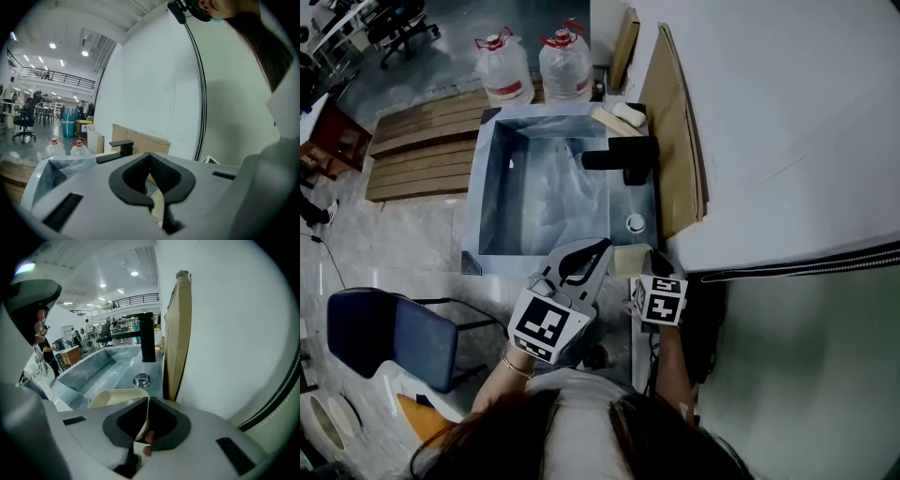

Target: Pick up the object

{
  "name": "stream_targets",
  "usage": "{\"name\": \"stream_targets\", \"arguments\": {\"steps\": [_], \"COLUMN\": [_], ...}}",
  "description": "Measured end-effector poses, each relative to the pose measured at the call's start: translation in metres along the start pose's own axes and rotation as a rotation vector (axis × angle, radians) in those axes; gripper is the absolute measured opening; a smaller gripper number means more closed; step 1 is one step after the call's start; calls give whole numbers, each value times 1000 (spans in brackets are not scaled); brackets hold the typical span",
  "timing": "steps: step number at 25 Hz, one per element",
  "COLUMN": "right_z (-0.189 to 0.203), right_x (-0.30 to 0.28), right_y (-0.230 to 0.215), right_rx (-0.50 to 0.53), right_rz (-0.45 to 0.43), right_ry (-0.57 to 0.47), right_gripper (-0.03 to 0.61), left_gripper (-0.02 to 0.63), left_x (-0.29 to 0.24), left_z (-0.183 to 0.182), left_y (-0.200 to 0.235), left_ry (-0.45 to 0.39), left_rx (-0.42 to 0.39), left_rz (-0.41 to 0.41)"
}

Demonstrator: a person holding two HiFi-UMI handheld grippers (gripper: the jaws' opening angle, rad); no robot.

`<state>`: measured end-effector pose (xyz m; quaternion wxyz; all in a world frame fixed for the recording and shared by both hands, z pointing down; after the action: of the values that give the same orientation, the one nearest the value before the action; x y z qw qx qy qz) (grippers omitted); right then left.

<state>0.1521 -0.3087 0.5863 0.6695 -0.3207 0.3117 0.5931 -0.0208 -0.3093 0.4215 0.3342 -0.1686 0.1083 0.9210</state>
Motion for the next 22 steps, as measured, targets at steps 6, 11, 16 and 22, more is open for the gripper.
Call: {"name": "stream_targets", "arguments": {"steps": [6, 11, 16, 22], "right_z": [0, 0, 2, 4], "right_x": [13, 29, 48, 72], "right_y": [0, 2, 2, 4], "right_rx": [-26, -38, -61, -72], "right_rz": [-13, -20, -33, -35], "right_ry": [-33, -70, -107, -159], "right_gripper": [35, 35, 35, 34], "left_gripper": [8, 8, 8, 8], "left_x": [10, 20, 32, 49], "left_z": [1, 0, 0, 0], "left_y": [-8, -17, -29, -47], "left_ry": [-8, -22, -34, -48], "left_rx": [-5, -13, -21, -32], "left_rz": [-12, -21, -24, -28]}}
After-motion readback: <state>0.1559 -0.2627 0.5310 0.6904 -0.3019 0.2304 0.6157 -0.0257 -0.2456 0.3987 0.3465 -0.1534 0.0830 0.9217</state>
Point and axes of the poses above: the fingertips, and each gripper's own axes: x backward along the fingers, y to its left, z out of its underside, the point moved 7 cm from there along x, backward along the fingers, and after that the axes turned 10 degrees about y, right-handed, at the moved point
